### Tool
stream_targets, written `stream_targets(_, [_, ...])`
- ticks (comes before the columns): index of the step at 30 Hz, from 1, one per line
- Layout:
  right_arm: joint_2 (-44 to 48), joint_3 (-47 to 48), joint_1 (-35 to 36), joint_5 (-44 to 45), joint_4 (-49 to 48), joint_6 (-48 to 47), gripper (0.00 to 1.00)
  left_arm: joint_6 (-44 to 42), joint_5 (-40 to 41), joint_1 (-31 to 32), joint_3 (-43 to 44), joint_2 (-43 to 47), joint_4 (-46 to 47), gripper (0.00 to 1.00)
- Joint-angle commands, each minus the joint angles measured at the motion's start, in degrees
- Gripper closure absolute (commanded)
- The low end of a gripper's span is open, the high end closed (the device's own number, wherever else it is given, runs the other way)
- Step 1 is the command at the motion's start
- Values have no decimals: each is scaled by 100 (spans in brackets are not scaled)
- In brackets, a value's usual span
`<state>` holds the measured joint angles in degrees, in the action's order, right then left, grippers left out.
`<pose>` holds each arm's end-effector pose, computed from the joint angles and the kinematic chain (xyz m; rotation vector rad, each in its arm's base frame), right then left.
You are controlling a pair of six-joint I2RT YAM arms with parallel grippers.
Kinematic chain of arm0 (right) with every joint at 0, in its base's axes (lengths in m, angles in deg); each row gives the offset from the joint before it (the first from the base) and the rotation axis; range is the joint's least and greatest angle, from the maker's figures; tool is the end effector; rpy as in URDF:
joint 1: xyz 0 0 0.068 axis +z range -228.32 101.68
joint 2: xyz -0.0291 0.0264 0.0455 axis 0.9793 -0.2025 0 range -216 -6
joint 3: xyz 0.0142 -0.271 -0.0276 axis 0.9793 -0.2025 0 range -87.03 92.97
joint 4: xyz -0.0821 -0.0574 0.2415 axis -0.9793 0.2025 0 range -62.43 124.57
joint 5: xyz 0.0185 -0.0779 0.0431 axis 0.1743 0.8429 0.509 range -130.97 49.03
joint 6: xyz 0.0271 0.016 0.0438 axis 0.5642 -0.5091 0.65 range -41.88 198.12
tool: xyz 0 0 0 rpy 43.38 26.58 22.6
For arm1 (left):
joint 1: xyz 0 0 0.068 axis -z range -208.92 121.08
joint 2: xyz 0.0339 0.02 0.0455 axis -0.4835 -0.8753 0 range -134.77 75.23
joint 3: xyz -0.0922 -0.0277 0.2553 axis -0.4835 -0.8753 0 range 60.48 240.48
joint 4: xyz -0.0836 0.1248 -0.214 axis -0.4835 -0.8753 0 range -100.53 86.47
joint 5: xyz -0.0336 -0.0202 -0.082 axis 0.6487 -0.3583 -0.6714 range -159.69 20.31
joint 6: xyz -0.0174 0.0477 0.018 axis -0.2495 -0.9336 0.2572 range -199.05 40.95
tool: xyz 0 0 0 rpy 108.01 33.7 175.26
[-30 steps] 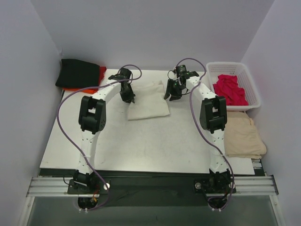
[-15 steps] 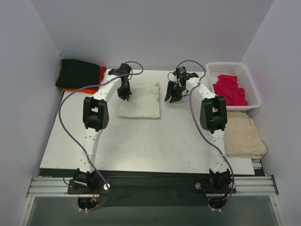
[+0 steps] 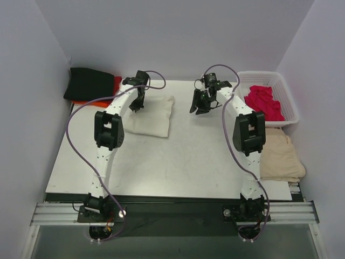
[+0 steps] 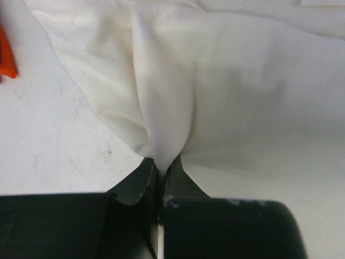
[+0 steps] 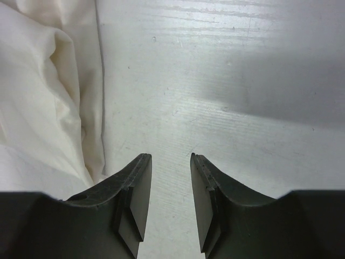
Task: Fold and stack the t-shirts
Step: Put the neatly folded tshirt into the corner of the board with the left arm
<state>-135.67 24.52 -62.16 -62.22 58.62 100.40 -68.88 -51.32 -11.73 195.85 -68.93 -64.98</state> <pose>0.4863 0.1543 0.2164 -0.0406 2.4921 0.7451 0.5018 -0.1435 0.1885 0.0898 2.7155 0.3148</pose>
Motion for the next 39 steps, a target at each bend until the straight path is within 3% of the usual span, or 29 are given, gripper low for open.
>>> stream_targets(1, [486,-150,18,60,138,-66,64,-735,667,-93,323,397,344,100])
stream_targets(7, [626,-282,45,69,138,-49,64,-1148,1230,-181,367,520,897,100])
stream_targets(19, [820,-546,177,113,156,-31,65,-1658,1292,-348,552,766,1759,100])
stream_targets(28, [811,-555,273,122,209,-40,65,-2212,2486,-488,473,731,2558,100])
stream_targets(39, [645,-494,431,174,376,-40,65,-2644,2812,-734,578,740,3763,100])
